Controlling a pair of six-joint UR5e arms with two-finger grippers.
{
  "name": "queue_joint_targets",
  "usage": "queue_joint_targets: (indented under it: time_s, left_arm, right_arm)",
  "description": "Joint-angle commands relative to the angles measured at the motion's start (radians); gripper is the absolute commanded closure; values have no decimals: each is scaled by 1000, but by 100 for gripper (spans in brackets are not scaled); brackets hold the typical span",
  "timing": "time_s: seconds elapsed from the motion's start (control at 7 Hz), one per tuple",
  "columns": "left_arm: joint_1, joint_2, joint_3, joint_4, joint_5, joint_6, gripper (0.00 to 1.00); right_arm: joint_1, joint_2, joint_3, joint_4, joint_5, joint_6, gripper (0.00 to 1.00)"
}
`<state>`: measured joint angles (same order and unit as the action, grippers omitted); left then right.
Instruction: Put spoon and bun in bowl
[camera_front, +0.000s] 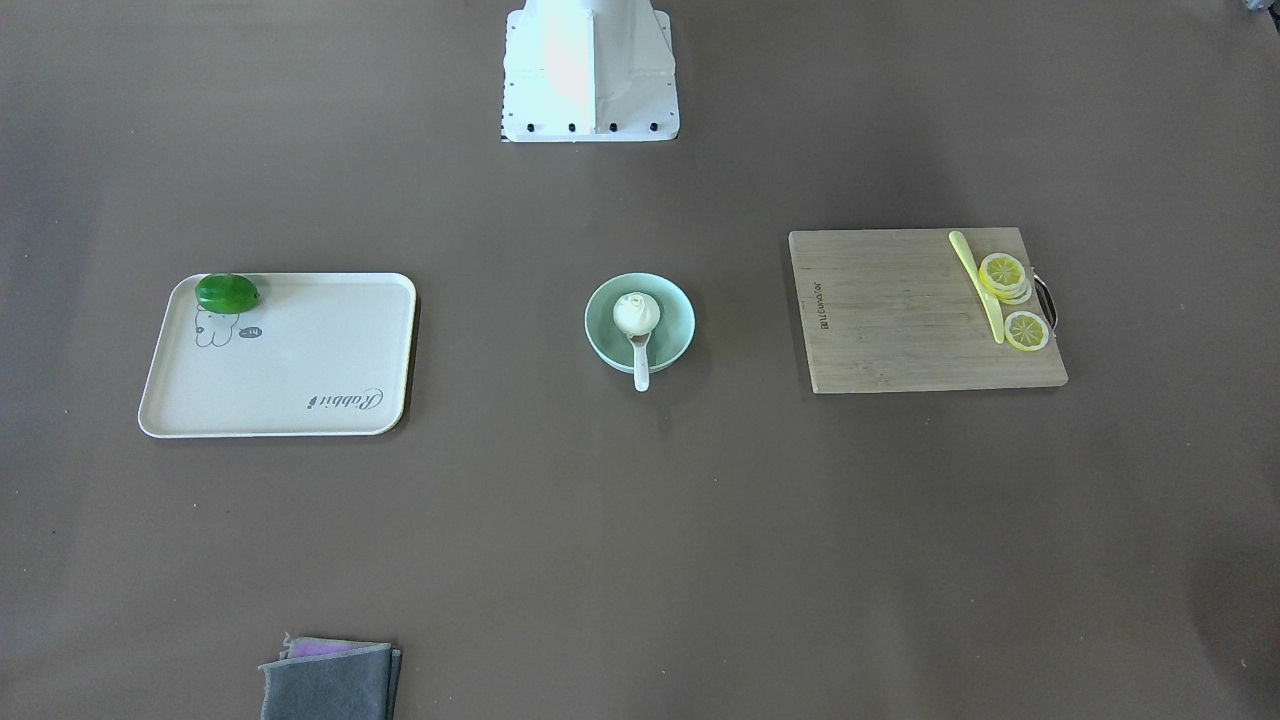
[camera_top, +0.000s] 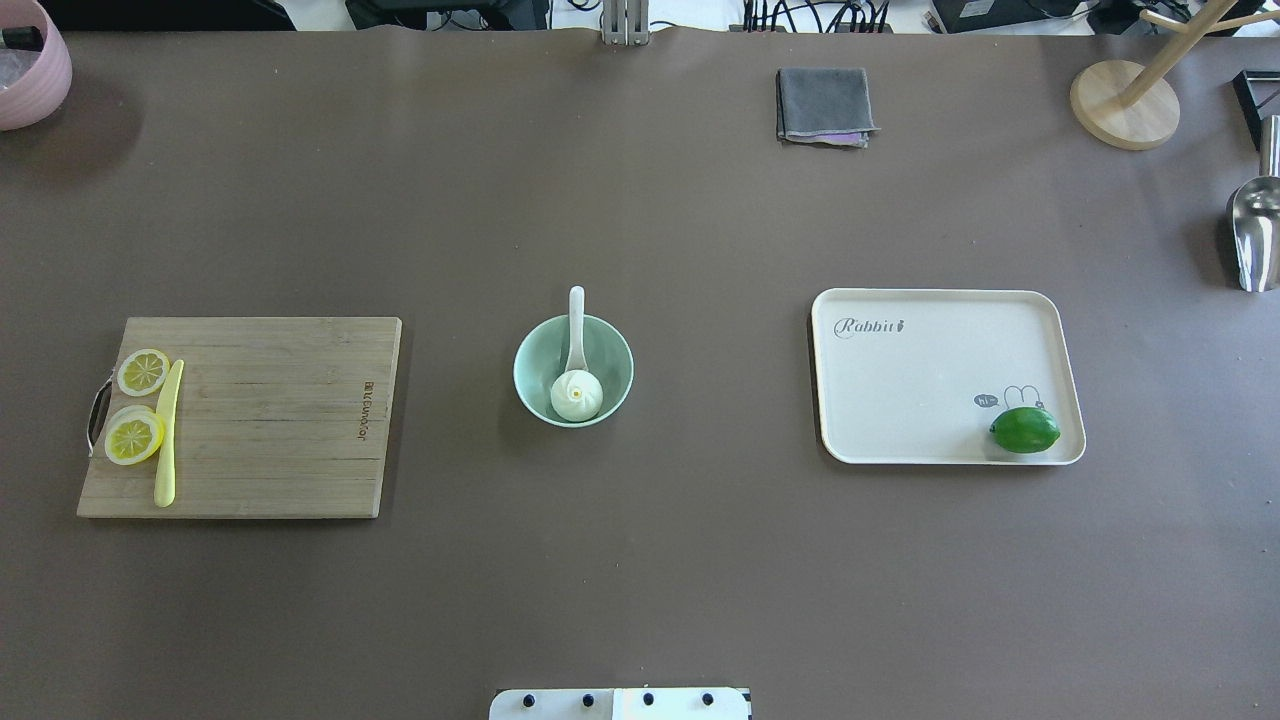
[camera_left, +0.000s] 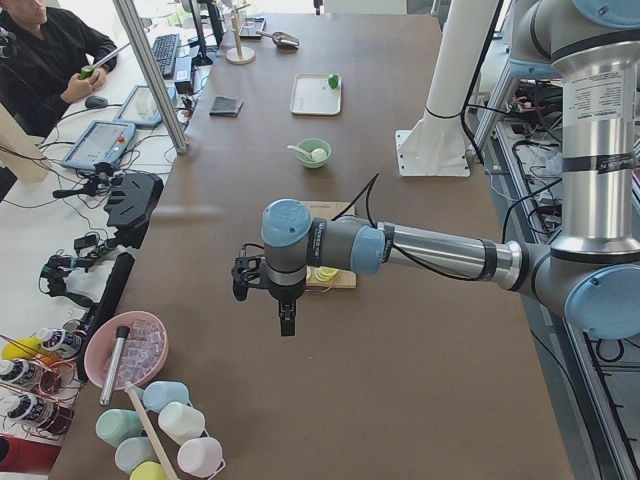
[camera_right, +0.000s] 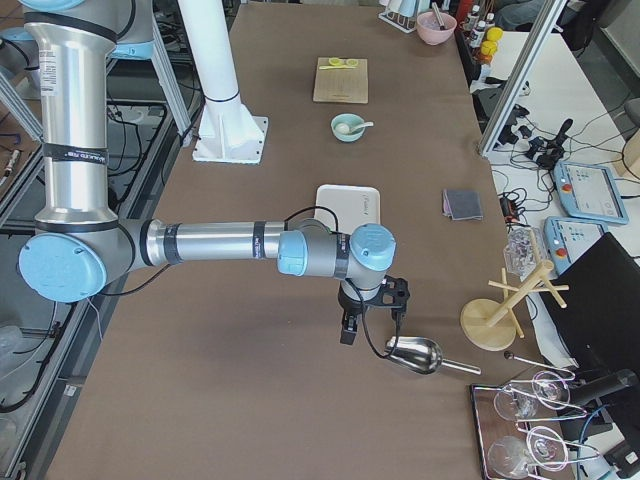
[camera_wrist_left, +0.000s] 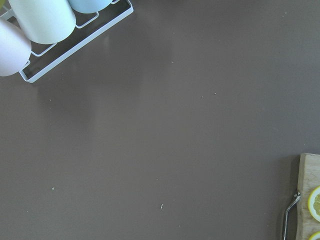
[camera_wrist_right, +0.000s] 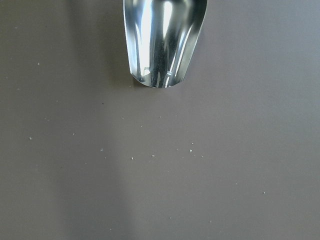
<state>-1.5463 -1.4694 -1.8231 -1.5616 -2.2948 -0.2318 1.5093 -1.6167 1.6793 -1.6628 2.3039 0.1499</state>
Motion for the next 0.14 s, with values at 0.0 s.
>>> queue_joint_targets:
  time_s: [0.0]
  left_arm:
    - [0,-2,5,0,0,0,2]
  right_arm:
    - [0,0,5,0,0,0,0]
